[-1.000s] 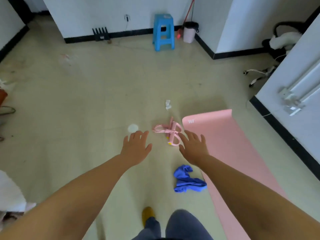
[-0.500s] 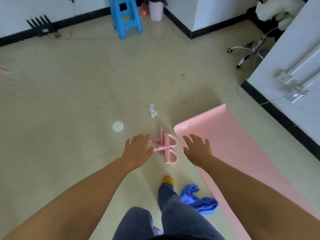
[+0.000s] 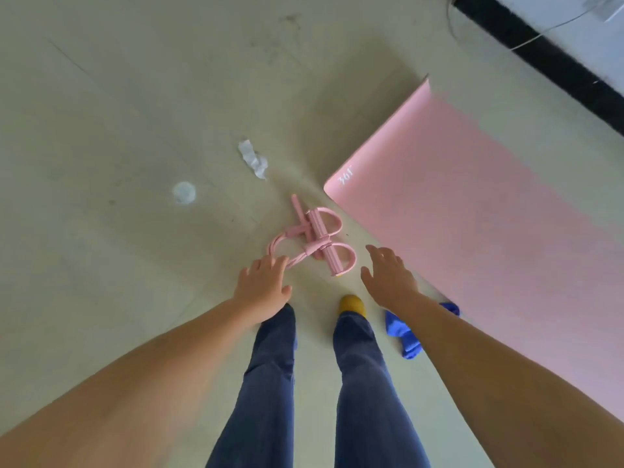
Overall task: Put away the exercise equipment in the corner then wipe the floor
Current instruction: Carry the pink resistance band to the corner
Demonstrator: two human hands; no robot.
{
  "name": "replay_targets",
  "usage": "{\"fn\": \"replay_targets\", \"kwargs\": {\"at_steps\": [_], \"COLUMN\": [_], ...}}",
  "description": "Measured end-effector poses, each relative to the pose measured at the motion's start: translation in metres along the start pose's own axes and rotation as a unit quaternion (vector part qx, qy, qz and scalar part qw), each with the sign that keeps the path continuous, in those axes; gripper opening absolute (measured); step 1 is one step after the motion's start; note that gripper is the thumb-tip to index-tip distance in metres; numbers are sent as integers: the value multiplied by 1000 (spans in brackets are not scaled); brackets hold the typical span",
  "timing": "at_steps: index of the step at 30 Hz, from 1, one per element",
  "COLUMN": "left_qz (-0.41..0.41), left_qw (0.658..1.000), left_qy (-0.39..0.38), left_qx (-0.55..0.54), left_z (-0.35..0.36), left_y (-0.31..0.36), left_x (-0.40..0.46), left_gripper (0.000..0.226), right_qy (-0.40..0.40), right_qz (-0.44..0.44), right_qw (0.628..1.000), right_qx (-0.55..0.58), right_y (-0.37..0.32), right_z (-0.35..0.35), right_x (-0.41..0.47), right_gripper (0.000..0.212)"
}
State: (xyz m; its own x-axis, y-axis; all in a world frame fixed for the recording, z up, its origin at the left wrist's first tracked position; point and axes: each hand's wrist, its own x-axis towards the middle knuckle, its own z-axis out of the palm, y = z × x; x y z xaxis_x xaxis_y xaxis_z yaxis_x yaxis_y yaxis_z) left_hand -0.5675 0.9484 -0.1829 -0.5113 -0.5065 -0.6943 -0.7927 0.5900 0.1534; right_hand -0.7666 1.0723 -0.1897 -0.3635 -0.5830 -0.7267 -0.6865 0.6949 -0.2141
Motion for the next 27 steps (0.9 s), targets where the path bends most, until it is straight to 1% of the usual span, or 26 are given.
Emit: {"fn": "replay_targets", "kwargs": {"at_steps": [1,4,6,8,10,12,14,17,19,21,23,25,27], "left_qz": [4,14,21,9,-13,-27,-17,-26,-38,-42,-46,-34,-16], "left_qw": [1000,1000,999,999,999,999,1000,997,995,994,996,999,999], "left_qy": [-11,-12,-20,-32,-41,-28,9,68,84,100,73,29,22], "left_qx": [3,17,16,14,-2,-11,1,-5,-24,-28,-25,-12,-22], "left_z": [9,48,86,128,170,211,247,284,299,304,293,274,251], "left_y": [-10,-35,-49,-60,-65,-68,-74,-83,-86,-88,-87,-83,-74], "left_x": [19,90,142,193,245,291,332,378,397,412,423,421,401], "left_gripper": [56,56,54,56,59,59,57,65,69,61,47,42,38], "right_qy": [-12,-36,-56,-68,-51,-9,27,42,45,55,63,63,69], "right_qz": [19,53,64,58,64,82,97,97,110,113,111,110,103], "right_qw": [1000,995,993,993,994,992,987,982,974,970,969,968,968], "right_qx": [21,73,85,81,78,99,128,158,191,207,213,217,218], "right_y": [-1,-1,0,3,11,20,30,44,50,52,55,58,60], "right_z": [17,78,126,170,207,238,269,308,328,341,345,335,310], "right_x": [14,69,110,155,200,243,281,323,337,343,342,332,312], "right_gripper": [52,55,52,52,54,57,60,61,61,54,46,44,43]}}
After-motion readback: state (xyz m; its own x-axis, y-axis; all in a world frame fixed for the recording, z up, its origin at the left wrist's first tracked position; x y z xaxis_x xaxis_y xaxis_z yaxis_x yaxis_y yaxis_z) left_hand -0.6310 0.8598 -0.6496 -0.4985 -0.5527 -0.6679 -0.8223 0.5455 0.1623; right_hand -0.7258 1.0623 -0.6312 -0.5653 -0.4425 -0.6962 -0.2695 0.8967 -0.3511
